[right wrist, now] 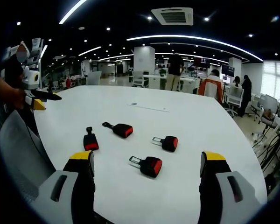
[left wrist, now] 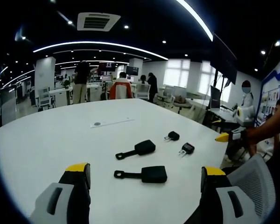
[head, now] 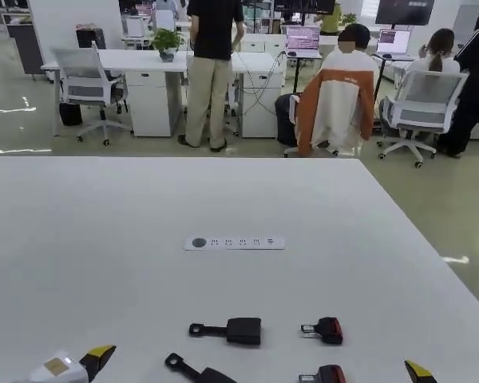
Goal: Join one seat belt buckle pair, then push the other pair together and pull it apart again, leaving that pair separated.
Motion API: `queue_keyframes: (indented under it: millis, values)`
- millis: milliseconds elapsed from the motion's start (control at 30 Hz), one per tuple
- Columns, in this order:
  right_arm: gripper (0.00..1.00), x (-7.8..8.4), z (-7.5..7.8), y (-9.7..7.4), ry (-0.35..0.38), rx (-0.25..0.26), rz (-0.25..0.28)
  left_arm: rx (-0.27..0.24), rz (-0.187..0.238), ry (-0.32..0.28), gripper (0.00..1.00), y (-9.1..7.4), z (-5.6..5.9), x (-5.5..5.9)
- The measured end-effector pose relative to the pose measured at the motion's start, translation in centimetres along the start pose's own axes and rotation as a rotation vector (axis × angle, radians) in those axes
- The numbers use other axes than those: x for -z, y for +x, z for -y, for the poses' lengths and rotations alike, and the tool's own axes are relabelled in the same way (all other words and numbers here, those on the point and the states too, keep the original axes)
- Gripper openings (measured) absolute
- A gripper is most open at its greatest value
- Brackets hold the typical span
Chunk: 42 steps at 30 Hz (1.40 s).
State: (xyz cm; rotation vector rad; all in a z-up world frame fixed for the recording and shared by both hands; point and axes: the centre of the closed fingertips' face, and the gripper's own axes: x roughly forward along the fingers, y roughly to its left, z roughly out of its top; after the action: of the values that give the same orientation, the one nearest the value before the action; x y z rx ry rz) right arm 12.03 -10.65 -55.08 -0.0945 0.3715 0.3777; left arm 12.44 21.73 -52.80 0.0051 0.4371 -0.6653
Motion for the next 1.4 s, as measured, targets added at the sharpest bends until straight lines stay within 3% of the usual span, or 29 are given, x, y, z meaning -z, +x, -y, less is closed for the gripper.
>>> queue_keyframes:
  millis: [867, 1400]
  values:
    - [0.94, 0.17, -0.23, 0.07, -0.007, -0.009, -0.006, 0.001, -0.006, 0.006, 1.00, -0.15, -0.74, 0.30]
    - [0.94, 0.36, -0.14, 0.17, 0.001, -0.010, -0.004, 0.002, -0.006, 0.006, 1.00, -0.01, -0.29, 0.08]
